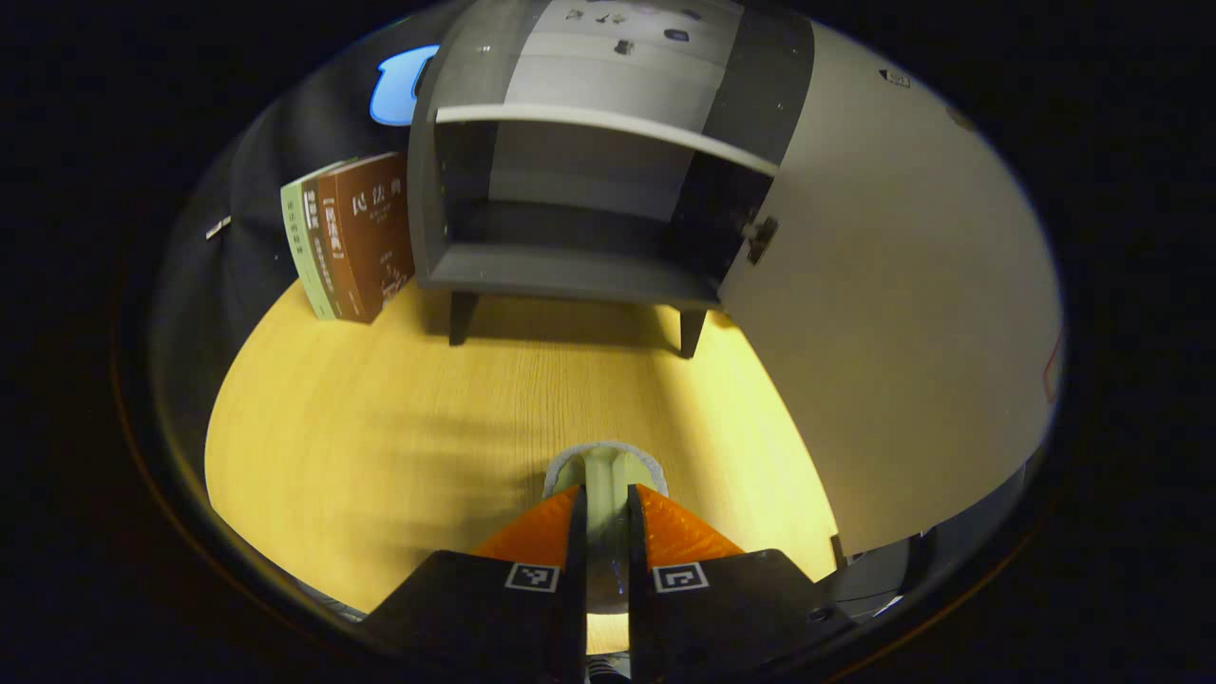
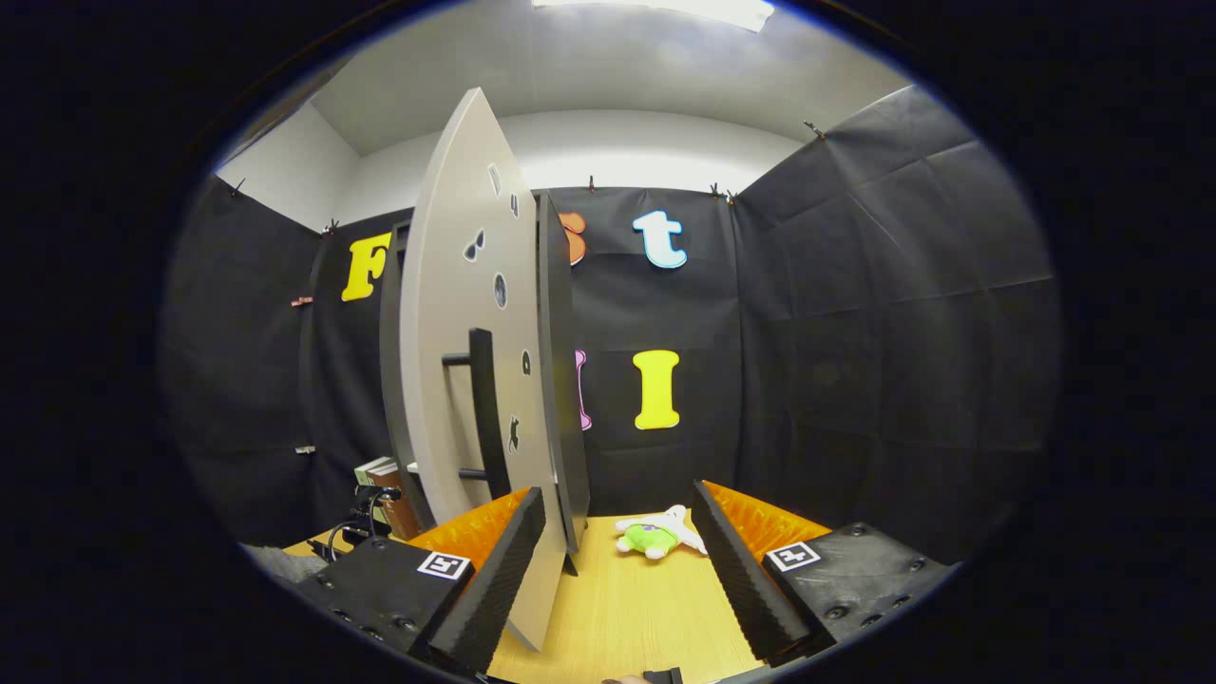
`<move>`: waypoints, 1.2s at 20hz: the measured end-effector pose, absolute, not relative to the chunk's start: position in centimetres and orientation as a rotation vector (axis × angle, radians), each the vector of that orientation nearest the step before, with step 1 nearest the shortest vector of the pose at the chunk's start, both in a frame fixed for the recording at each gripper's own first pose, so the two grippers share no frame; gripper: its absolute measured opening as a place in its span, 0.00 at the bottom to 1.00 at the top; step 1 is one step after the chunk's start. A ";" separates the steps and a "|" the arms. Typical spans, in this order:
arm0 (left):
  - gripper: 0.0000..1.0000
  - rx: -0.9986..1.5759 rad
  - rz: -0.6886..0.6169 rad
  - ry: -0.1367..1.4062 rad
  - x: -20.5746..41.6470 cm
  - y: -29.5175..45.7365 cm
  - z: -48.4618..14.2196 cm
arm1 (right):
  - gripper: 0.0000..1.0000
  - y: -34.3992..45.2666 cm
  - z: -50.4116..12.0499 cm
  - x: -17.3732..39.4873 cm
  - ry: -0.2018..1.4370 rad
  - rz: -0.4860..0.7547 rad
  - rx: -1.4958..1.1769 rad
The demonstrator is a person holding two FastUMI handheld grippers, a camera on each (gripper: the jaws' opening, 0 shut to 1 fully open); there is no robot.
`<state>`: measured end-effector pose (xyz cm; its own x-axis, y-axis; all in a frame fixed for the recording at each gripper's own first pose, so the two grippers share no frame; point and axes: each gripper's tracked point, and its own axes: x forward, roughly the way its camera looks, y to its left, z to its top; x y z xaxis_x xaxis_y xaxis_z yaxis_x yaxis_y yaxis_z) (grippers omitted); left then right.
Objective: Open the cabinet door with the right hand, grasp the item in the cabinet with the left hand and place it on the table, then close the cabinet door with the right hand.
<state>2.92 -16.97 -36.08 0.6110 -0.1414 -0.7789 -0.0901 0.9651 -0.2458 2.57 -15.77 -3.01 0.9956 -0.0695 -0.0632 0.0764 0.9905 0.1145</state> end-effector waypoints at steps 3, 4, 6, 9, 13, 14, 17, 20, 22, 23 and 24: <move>0.22 -0.246 0.006 0.928 2.5 -17.6 -38.6 | 1.00 -16.4 -4.2 3.9 0.088 -0.043 0.137; 0.22 -0.229 0.010 0.928 2.3 -18.0 -39.5 | 0.97 -16.6 -4.4 4.4 0.091 -0.035 0.143; 0.22 -0.204 0.016 0.947 1.7 -18.4 -41.3 | 0.97 -17.0 -4.7 5.3 0.095 -0.021 0.150; 0.26 -0.209 0.028 0.990 0.5 -18.5 -43.4 | 0.97 -16.9 -5.0 6.3 0.098 0.019 0.145; 0.29 -0.222 0.032 0.970 0.6 -18.7 -43.3 | 0.97 -16.5 -5.9 6.8 0.119 0.060 0.128; 0.39 -0.216 0.032 0.969 0.7 -18.5 -43.2 | 0.97 -16.5 -6.2 6.9 0.127 0.069 0.122; 0.53 -0.185 0.060 0.955 0.6 -17.4 -42.4 | 0.97 -15.7 -6.4 7.0 0.142 0.110 0.122; 0.84 -0.137 0.082 0.903 0.4 -15.9 -40.1 | 1.00 -14.1 -6.5 6.9 0.146 0.193 0.137; 0.96 -0.090 0.096 0.823 0.8 -14.7 -37.1 | 0.97 -13.0 -6.5 6.7 0.152 0.253 0.150; 0.96 -0.068 0.104 0.768 1.0 -14.2 -35.0 | 1.00 -12.4 -6.4 6.8 0.142 0.284 0.148; 0.96 -0.050 0.111 0.701 1.1 -14.1 -32.2 | 0.97 -12.0 -6.3 6.9 0.135 0.304 0.145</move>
